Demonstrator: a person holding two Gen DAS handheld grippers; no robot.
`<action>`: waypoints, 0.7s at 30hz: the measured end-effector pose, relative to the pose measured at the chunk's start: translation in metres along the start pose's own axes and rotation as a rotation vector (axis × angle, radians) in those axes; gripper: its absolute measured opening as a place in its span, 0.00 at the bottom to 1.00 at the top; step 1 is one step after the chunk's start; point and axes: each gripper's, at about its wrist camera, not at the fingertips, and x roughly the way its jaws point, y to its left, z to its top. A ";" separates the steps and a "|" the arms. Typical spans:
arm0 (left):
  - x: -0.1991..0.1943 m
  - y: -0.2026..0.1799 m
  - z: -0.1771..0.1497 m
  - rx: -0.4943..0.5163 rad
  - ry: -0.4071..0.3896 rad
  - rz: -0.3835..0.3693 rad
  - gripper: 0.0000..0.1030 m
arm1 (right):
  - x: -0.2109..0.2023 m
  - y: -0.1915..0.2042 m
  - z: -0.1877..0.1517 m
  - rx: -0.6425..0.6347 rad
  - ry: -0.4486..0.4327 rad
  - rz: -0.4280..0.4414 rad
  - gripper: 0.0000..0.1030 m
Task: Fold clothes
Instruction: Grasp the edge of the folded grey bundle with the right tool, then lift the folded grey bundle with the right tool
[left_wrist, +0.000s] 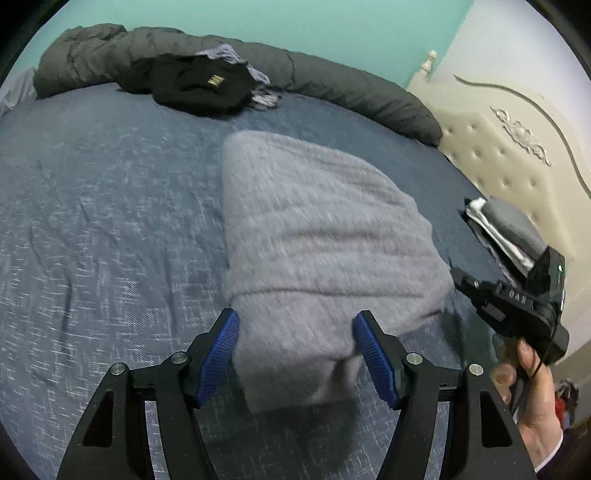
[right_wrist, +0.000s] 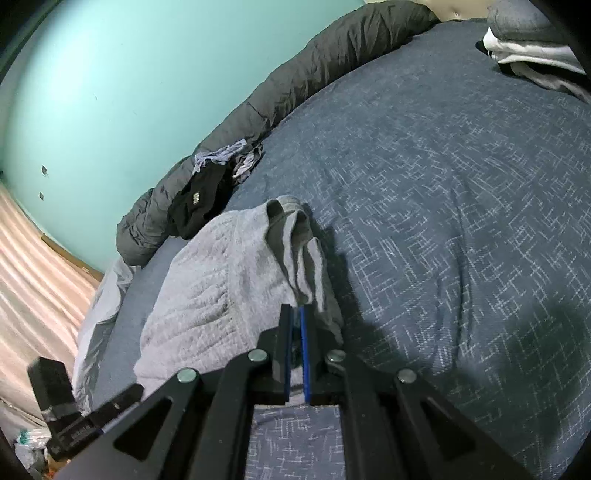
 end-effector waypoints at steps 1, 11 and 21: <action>0.001 -0.002 -0.001 0.009 0.005 0.003 0.66 | 0.001 0.000 0.000 0.000 0.005 -0.005 0.07; 0.003 -0.006 -0.007 0.026 0.015 0.023 0.65 | -0.017 0.009 0.016 -0.023 -0.072 -0.062 0.08; 0.006 -0.008 -0.008 0.034 0.018 0.039 0.65 | 0.022 0.056 0.012 -0.218 0.063 0.023 0.28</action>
